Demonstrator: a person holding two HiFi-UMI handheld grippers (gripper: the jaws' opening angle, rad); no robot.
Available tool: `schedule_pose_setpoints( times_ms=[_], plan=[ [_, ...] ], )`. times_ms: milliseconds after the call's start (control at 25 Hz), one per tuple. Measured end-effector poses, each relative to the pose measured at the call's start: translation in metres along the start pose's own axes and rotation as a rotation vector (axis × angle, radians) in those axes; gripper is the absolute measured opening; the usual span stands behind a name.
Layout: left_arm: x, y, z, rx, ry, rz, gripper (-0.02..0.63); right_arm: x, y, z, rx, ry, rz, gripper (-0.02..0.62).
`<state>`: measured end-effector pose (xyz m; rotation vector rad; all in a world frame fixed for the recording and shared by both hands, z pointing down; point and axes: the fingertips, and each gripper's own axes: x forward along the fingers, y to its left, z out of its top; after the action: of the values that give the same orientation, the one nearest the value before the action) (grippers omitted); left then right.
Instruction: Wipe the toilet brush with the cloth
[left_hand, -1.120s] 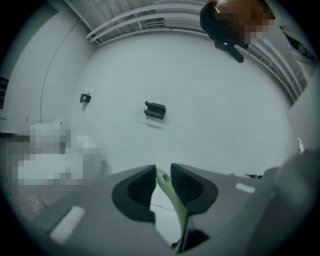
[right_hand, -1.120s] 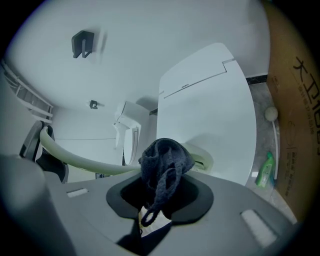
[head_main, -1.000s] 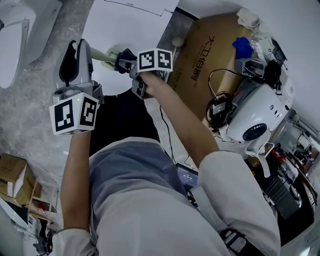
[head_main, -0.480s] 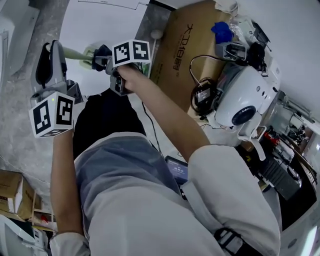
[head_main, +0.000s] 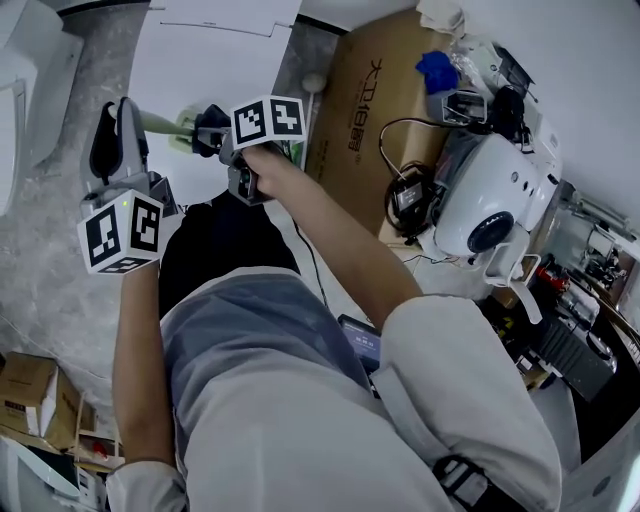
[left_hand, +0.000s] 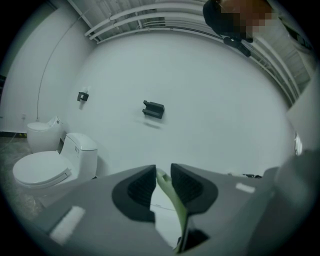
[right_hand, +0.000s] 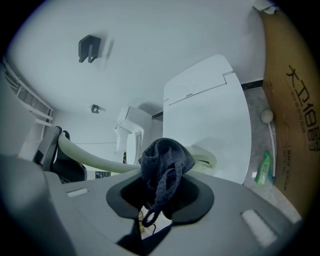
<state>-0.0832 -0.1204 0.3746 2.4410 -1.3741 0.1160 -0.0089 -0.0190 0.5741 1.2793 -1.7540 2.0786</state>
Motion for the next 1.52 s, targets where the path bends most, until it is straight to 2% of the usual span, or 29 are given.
schedule_pose_setpoints(
  times_ms=[760,1120,1520],
  plan=[
    [-0.003,0.006,0.003,-0.035,0.016,-0.029,0.0,-0.032,0.051,-0.001,-0.009,-0.062,0.057,0.095],
    [-0.008,0.017,0.005,-0.079,0.033,-0.011,0.0,-0.042,0.082,-0.002,-0.071,-0.079,0.071,0.095],
    [-0.007,0.018,0.008,-0.071,0.038,-0.028,0.0,-0.052,0.109,0.003,-0.124,-0.101,0.09,0.097]
  ],
)
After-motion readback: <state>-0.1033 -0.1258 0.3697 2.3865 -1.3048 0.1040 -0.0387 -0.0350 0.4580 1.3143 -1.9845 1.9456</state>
